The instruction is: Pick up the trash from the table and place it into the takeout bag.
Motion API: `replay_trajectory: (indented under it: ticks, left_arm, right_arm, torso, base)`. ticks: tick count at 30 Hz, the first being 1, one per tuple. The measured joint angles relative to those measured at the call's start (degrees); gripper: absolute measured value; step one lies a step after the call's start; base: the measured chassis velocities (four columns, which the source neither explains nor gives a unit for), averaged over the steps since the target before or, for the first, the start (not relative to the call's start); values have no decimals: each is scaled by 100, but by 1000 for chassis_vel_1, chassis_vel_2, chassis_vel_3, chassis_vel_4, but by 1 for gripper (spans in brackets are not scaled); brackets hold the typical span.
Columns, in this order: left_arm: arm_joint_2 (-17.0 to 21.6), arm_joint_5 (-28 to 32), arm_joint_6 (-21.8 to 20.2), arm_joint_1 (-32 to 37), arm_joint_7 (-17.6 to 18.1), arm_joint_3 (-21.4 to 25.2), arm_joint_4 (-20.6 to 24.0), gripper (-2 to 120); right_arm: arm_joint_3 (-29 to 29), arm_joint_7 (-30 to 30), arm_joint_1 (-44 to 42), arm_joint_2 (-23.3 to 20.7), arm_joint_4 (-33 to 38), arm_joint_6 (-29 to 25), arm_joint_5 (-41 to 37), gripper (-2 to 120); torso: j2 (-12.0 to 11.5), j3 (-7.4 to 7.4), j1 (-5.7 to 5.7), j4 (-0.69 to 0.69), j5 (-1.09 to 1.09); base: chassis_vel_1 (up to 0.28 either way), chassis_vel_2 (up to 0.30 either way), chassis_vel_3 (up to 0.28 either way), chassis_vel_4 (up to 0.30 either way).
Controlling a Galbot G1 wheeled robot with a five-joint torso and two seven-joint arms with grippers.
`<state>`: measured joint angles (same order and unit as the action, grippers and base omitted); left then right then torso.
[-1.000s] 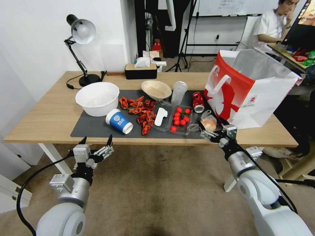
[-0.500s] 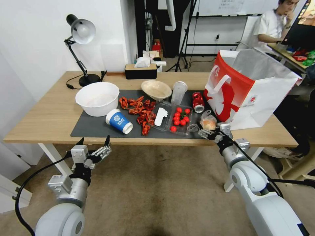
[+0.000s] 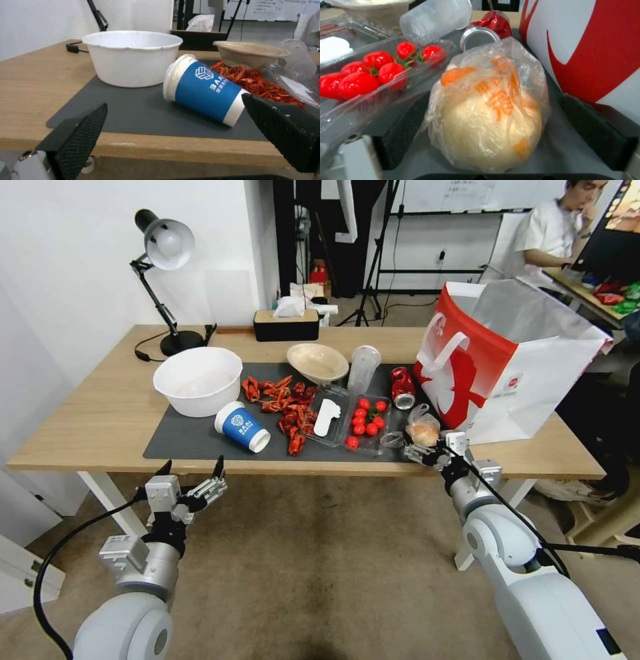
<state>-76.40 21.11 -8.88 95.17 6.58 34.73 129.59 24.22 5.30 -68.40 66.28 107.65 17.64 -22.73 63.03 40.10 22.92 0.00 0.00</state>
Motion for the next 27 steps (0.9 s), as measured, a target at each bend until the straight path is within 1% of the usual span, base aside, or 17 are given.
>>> replay_trajectory:
  ticks: [1, 3, 4, 8, 9, 11, 12, 14, 15, 16, 17, 18, 20, 21, 23, 24, 27]
  left_arm:
    - [0, 0, 0, 0, 0, 0, 0, 100]
    - [-6, 0, 7, 2, 8, 1, 2, 100]
    - [-6, 0, 7, 2, 8, 1, 2, 100]
    - [-27, 0, 137, 10, 14, 1, 5, 100]
    - [-27, 0, 137, 10, 14, 1, 5, 100]
    - [-34, 0, 196, 11, 16, -13, -2, 100]
    - [-34, 0, 196, 11, 16, -13, -2, 100]
    - [-34, 0, 223, 4, 20, -25, -6, 100]
    - [-34, 0, 223, 4, 20, -25, -6, 100]
    - [-32, 1, 235, -2, 23, -28, -12, 100]
    - [-31, 1, 237, -5, 25, -29, -15, 100]
    - [-31, 1, 237, -5, 25, -29, -15, 100]
    - [-28, 2, 252, -8, 32, -32, -23, 100]
    - [-28, 2, 252, -8, 32, -32, -23, 100]
    - [-26, 4, 273, -7, 39, -34, -30, 100]
    - [-26, 4, 273, -7, 39, -34, -30, 100]
    - [-16, 12, 297, -12, 52, -32, -35, 100]
  right_arm:
    - [0, 0, 0, 0, 0, 0, 0, 95]
    - [-13, 28, -7, 14, -3, 29, 0, 87]
    - [-13, 28, -7, 14, -3, 29, 0, 87]
    - [-29, 113, -31, 25, 0, 34, -7, 71]
    - [-29, 113, -31, 25, 0, 34, -7, 71]
    - [-24, 132, -56, 30, 12, 37, -11, 62]
    - [-24, 132, -56, 30, 12, 37, -11, 62]
    - [-7, 139, -97, 31, 30, 40, -20, 53]
    - [-7, 139, -97, 31, 30, 40, -20, 53]
    - [4, 142, -115, 29, 48, 49, -29, 47]
    - [12, 144, -126, 27, 63, 65, -37, 43]
    - [12, 144, -126, 27, 63, 65, -37, 43]
    - [30, 156, -156, 24, 110, 121, -95, 32]
    - [30, 156, -156, 24, 110, 121, -95, 32]
    - [42, 161, -170, 22, 120, 137, -122, 19]
    - [42, 161, -170, 22, 120, 137, -122, 19]
    - [47, 161, -174, 13, 147, 147, -133, 10]
  torso:
    - [0, 0, 0, 0, 0]
    - [0, 0, 0, 0, 0]
    - [0, 0, 0, 0, 0]
    - [0, 0, 0, 0, 0]
    - [0, 0, 0, 0, 0]
    - [0, 0, 0, 0, 0]
    - [0, 0, 0, 0, 0]
    - [0, 0, 0, 0, 0]
    - [0, 0, 0, 0, 0]
    - [0, 0, 0, 0, 0]
    - [0, 0, -1, 0, 0]
    - [0, 0, -1, 0, 0]
    - [0, 0, 0, 0, 0]
    - [0, 0, 0, 0, 0]
    - [0, 0, 0, 0, 0]
    - [0, 0, 0, 0, 0]
    - [0, 0, 0, 0, 0]
  base:
    - [0, 0, 0, 0]
    - [0, 0, 0, 0]
    - [0, 0, 0, 0]
    - [0, 0, 0, 0]
    - [0, 0, 0, 0]
    - [0, 0, 0, 0]
    - [0, 0, 0, 0]
    - [0, 0, 0, 0]
    - [0, 0, 0, 0]
    - [0, 0, 0, 0]
    - [0, 0, 0, 0]
    - [0, 0, 0, 0]
    - [0, 0, 0, 0]
    - [0, 0, 0, 0]
    - [0, 0, 0, 0]
    - [0, 0, 0, 0]
    - [0, 0, 0, 0]
